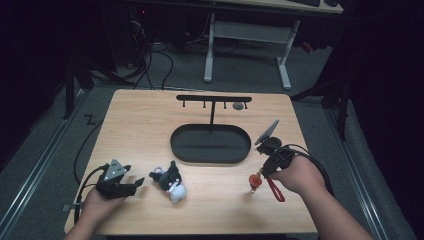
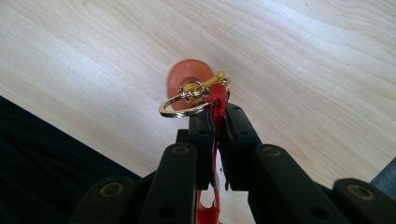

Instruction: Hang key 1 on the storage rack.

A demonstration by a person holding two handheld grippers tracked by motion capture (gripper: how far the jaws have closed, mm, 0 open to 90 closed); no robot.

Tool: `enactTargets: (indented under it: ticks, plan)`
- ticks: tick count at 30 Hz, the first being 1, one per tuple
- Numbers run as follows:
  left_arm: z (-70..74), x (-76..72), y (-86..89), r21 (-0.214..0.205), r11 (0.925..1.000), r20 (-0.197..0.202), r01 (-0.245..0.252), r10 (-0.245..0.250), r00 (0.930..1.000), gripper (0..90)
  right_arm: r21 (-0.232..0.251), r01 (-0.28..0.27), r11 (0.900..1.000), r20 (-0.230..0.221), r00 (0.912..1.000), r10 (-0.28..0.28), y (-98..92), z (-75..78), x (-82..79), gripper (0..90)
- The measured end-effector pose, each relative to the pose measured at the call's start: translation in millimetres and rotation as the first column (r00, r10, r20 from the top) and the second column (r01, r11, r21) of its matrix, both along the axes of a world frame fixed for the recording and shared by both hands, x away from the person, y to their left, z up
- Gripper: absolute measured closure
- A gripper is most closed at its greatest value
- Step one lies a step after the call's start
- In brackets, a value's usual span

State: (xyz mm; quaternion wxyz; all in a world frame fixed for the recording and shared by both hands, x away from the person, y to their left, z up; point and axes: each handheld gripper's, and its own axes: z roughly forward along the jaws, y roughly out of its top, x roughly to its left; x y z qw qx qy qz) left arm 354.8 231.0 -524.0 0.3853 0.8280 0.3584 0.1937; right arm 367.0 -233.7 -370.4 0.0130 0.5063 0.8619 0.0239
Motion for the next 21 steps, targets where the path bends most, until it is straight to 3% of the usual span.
enactTargets:
  ticks: [11, 21]
  plan:
    - [-0.5, 0.0, -0.5, -0.001, 1.0000, 0.000, 0.001, -0.001, 1.0000, 29.5, 0.003, -0.004, 1.0000, 0.037, 0.9993, 0.004, -0.5, 16.9, 3.3, 83.5]
    - [-0.8, -0.1, -0.7, 0.003, 1.0000, -0.006, 0.004, -0.004, 1.0000, 29.5, 0.014, 0.011, 0.9998, 0.050, 0.9987, -0.012, -1.9, 21.0, 5.6, 83.5]
